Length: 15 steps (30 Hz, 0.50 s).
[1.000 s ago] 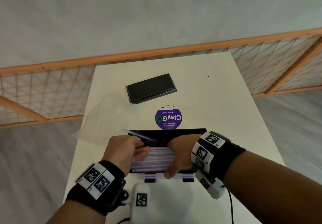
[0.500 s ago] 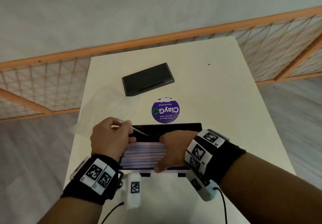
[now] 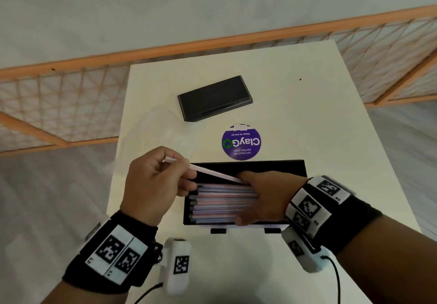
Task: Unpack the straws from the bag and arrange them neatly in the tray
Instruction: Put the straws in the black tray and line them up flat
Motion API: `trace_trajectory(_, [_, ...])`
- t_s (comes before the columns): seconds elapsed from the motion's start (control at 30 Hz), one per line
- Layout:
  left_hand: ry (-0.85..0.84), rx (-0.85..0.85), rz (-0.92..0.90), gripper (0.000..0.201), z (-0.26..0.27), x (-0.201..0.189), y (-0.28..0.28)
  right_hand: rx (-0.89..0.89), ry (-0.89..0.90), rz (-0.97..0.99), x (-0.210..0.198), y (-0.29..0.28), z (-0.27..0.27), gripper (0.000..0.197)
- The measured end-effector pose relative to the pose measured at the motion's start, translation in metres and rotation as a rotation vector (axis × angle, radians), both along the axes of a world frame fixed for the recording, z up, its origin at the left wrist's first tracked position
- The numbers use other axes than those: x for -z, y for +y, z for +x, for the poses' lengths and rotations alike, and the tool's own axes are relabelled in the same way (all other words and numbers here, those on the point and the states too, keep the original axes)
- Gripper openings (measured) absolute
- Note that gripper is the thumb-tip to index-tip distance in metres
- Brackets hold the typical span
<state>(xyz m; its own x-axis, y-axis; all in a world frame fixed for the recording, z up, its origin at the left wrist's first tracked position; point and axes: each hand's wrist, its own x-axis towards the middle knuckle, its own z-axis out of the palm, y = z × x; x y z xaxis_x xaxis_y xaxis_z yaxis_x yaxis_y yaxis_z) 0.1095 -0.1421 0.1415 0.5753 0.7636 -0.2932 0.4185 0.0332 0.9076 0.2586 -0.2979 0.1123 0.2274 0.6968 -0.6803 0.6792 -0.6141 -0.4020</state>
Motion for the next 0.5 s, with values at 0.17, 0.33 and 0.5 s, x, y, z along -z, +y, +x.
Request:
trace_trajectory(0.17, [-0.016,0.095,-0.159,0.015,-0.009,0.031,0.011,0.069,-0.086,-0.084,-0.002,0.008,-0.014,0.083])
trace_trajectory(0.33, [-0.011,0.175,-0.14,0.015,-0.011,0.047,0.013,0.156,-0.116,-0.171,-0.006,0.012,-0.013,0.095])
trace_trajectory(0.5, [0.117,0.521,0.261,0.014,-0.005,0.045,0.009,0.167,-0.091,-0.138,0.004,0.009,-0.012,0.106])
